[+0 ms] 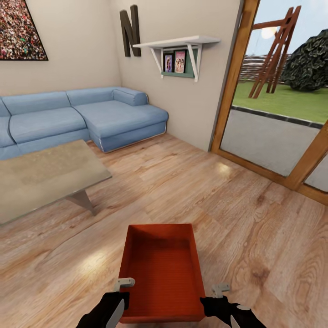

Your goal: Move the two storage containers from the living room to the garage. In the garage, place one container on the floor and stack the other container on top of it (either order is fine).

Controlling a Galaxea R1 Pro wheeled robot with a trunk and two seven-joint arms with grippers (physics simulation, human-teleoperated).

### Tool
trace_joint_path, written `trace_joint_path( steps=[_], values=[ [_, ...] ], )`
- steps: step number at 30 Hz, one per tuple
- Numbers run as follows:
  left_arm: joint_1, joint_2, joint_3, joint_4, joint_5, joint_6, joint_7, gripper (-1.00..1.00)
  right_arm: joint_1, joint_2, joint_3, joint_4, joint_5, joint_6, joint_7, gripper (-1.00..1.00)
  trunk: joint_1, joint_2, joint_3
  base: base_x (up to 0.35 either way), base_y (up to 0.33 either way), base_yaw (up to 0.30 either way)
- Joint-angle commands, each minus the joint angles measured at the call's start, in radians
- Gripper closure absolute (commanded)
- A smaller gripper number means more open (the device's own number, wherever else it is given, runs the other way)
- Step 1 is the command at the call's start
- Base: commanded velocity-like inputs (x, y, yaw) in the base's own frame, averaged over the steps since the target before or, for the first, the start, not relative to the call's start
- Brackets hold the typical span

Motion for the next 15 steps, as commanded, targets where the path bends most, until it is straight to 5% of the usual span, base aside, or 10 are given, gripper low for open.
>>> trace_joint_path(
  steps=[1,15],
  values=[
    [0.000,0.001,-0.002,-0.002,0.017,0.003,0.005,1.00,0.000,0.000,0.005,-0.002,-0.014,0.009,0.023,1.00,-0.004,0.007,0.004,0.000,0.000,0.000],
    [0.000,0.001,-0.001,-0.002,0.017,0.002,0.005,1.00,0.000,0.000,0.005,-0.002,-0.014,0.009,0.023,1.00,-0.058,0.105,0.070,0.000,0.000,0.000]
  ],
)
